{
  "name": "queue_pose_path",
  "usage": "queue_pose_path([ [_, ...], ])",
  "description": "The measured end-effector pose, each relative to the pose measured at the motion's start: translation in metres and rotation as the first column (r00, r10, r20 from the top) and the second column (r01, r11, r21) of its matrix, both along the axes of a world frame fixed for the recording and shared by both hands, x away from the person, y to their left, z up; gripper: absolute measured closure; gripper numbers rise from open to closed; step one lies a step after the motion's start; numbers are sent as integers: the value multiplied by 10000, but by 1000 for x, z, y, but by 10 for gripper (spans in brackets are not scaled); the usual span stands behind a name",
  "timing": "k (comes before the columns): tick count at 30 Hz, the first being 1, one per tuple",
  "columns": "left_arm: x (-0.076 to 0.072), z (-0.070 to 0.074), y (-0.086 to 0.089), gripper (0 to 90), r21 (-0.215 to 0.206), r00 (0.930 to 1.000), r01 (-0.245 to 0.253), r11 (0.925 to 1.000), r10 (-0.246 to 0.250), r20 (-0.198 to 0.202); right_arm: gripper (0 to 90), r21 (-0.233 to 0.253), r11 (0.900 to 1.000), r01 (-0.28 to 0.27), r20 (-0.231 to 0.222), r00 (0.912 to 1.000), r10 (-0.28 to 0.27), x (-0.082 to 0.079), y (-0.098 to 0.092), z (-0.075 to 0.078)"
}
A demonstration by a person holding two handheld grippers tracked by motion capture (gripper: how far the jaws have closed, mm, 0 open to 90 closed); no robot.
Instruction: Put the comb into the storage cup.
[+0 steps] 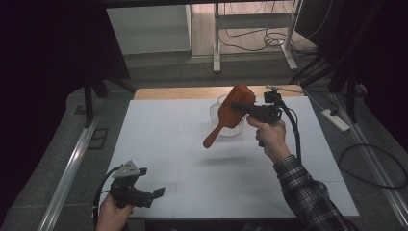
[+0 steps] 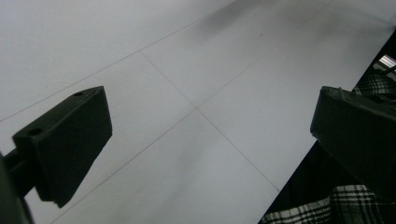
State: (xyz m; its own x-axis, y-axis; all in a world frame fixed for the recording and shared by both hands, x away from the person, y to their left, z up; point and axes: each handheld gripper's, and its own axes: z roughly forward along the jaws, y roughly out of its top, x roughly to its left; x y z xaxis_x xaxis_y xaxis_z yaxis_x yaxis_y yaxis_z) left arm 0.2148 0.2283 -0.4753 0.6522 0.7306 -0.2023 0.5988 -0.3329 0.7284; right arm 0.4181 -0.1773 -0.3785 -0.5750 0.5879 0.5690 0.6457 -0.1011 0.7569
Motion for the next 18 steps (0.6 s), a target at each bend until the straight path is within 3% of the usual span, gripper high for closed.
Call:
queue_pose_path([
  [4,-3,0,3,0,94,10000,-78,9999,78,62,525,-1,10000,79,16,10000,-79,4,0,2],
  [10,-6,1,7,0,-143,9996,-249,9996,251,160,525,-28,9998,172,91,9998,-172,10,1,7],
  [18,-9,2,11,0,-153,9988,-445,9989,448,201,525,-50,9995,304,162,9994,-303,17,3,14],
])
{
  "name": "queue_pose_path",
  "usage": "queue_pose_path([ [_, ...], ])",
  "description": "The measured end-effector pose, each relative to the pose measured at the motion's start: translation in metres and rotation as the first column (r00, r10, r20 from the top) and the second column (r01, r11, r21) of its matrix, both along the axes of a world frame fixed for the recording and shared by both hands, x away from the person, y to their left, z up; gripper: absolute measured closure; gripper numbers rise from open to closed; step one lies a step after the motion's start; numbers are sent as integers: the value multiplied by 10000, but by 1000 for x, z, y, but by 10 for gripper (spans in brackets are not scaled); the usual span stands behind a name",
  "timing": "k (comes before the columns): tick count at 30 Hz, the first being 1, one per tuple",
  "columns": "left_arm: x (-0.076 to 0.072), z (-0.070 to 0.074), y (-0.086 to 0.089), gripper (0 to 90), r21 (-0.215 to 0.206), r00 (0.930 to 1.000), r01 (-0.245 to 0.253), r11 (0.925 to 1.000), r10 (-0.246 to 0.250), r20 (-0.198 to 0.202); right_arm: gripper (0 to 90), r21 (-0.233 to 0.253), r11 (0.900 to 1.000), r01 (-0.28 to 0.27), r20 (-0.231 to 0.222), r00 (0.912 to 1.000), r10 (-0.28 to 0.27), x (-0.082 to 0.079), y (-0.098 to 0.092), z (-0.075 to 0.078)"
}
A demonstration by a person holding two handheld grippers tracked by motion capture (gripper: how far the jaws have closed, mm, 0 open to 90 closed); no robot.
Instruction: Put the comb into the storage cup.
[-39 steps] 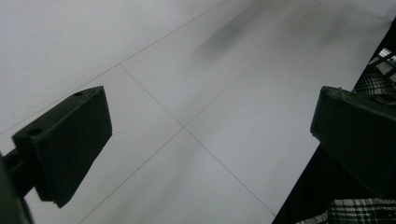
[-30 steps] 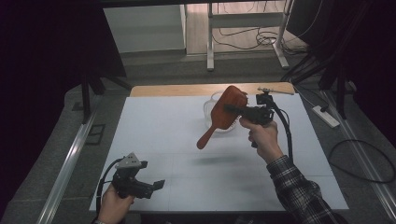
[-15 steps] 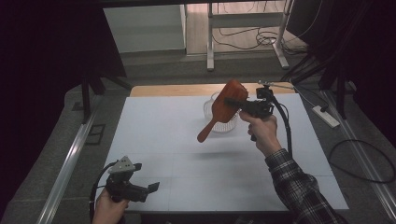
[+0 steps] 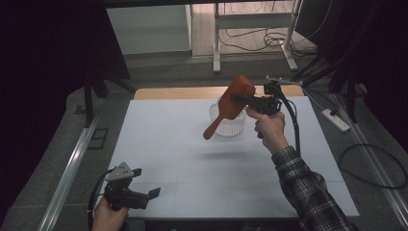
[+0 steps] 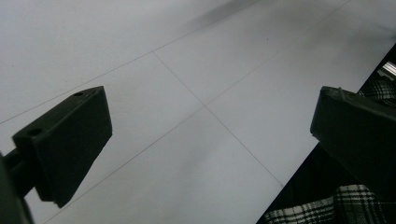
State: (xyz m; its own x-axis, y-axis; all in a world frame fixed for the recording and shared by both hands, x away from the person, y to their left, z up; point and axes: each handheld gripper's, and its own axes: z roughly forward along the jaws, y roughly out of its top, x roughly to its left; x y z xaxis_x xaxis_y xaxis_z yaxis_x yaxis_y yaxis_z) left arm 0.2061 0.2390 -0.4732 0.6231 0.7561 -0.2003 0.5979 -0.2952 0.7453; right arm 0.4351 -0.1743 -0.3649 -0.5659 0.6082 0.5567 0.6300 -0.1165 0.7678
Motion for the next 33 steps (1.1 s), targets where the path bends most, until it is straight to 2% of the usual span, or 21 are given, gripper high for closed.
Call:
queue_pose_path([
  [18,-3,1,4,0,46,9997,-249,9997,249,-12,525,-141,9984,549,242,9982,-545,22,1,15],
  [33,-4,1,5,0,20,9995,-306,9995,306,-5,525,-230,9930,1162,351,9927,-1153,38,-8,18],
])
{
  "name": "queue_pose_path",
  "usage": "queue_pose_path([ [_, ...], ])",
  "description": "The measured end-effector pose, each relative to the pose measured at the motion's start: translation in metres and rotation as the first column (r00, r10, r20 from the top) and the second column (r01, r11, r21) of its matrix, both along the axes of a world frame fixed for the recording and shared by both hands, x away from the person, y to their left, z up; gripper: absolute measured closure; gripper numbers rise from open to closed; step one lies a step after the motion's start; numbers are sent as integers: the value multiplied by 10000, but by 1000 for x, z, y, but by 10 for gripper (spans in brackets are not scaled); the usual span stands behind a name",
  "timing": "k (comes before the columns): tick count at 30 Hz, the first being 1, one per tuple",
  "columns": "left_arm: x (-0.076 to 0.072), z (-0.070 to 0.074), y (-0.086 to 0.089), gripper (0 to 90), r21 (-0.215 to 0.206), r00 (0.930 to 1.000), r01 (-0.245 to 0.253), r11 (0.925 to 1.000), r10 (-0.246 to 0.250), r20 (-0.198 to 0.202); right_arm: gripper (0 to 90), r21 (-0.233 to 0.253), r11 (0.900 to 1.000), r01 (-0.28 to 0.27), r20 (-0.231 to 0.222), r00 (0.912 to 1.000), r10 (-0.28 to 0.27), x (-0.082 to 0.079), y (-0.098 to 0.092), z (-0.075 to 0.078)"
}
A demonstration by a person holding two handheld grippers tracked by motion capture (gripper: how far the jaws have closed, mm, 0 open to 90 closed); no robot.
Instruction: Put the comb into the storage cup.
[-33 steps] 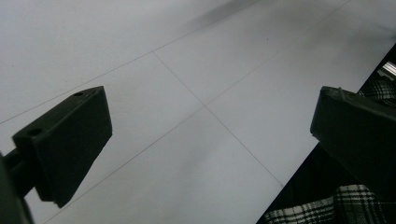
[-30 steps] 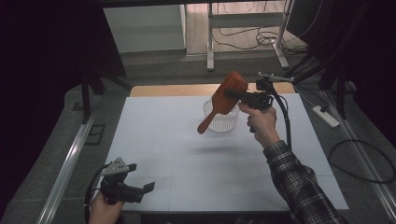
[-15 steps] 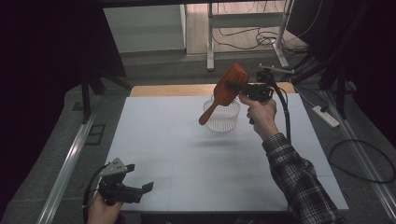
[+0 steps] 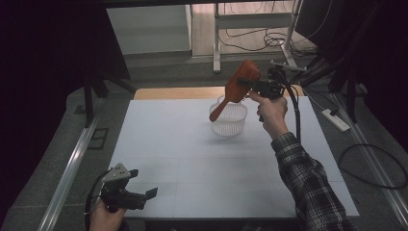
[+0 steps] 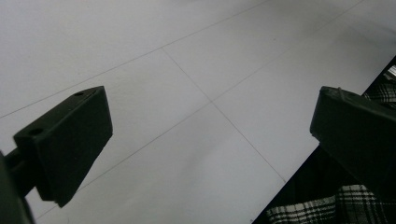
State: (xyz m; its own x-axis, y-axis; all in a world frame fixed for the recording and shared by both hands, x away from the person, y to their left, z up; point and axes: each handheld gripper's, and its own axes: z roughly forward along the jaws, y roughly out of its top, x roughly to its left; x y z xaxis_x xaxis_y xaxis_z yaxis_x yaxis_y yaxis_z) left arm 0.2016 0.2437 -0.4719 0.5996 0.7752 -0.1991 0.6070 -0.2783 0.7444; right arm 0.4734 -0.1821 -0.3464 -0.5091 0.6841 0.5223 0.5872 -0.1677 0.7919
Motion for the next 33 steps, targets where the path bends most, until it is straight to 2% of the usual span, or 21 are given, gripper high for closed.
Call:
queue_pose_path([
  [16,0,0,0,0,1,10000,-20,10000,20,-45,525,-244,9980,583,100,9983,-580,13,-7,-2],
  [26,0,0,0,0,8,10000,-70,10000,70,-69,525,-755,9946,705,116,9975,-698,16,-4,-11],
  [33,0,-1,0,0,4,9999,-86,10000,86,-87,525,-746,9944,749,10,9972,-750,16,-2,-23],
])
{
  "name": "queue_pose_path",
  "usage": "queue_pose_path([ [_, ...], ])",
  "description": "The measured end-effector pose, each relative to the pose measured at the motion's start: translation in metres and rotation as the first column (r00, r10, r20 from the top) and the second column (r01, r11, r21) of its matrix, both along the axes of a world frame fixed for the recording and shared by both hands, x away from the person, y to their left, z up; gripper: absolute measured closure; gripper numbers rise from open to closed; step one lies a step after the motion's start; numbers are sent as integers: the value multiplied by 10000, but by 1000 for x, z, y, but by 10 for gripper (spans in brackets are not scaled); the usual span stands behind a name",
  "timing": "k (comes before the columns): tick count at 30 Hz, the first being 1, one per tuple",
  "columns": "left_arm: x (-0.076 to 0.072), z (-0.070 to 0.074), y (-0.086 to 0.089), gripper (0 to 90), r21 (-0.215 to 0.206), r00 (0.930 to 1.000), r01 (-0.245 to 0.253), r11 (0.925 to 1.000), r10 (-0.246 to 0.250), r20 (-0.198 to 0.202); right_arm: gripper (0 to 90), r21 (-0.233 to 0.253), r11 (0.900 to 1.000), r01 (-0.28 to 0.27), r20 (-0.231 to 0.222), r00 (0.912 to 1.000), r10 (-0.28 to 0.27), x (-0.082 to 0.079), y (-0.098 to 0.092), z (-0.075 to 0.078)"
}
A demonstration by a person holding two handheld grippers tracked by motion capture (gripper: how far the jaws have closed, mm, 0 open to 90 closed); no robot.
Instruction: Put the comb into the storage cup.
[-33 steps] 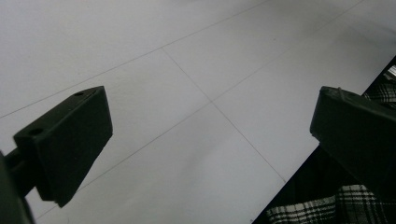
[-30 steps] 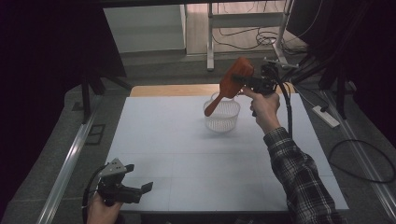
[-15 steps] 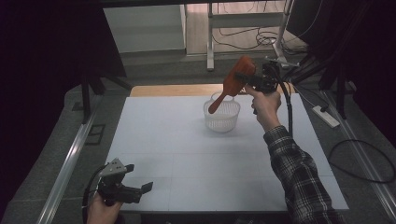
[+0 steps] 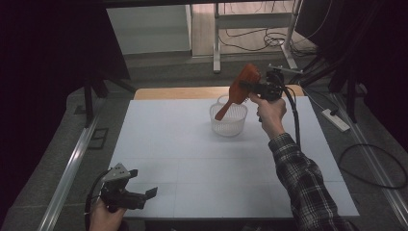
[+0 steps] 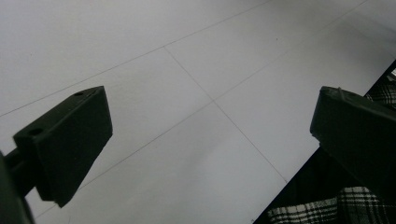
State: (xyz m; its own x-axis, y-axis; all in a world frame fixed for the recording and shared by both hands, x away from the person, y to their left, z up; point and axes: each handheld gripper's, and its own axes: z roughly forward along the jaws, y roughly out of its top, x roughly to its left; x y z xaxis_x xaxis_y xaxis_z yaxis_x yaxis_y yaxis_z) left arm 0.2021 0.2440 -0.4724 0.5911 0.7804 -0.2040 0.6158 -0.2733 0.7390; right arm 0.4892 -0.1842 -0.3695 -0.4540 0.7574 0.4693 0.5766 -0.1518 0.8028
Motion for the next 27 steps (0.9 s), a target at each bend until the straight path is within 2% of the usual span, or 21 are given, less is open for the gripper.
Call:
queue_pose_path([
  [18,0,0,0,0,-27,10000,-18,10000,18,5,523,-314,9995,68,-183,9998,-73,-4,6,-24],
  [22,0,0,0,0,-22,10000,-25,10000,25,-6,523,-328,9994,97,-163,9998,-103,-5,7,-26],
  [27,0,0,0,0,2,10000,-42,10000,42,-15,522,-554,9984,105,-211,9997,-116,-6,8,-31],
])
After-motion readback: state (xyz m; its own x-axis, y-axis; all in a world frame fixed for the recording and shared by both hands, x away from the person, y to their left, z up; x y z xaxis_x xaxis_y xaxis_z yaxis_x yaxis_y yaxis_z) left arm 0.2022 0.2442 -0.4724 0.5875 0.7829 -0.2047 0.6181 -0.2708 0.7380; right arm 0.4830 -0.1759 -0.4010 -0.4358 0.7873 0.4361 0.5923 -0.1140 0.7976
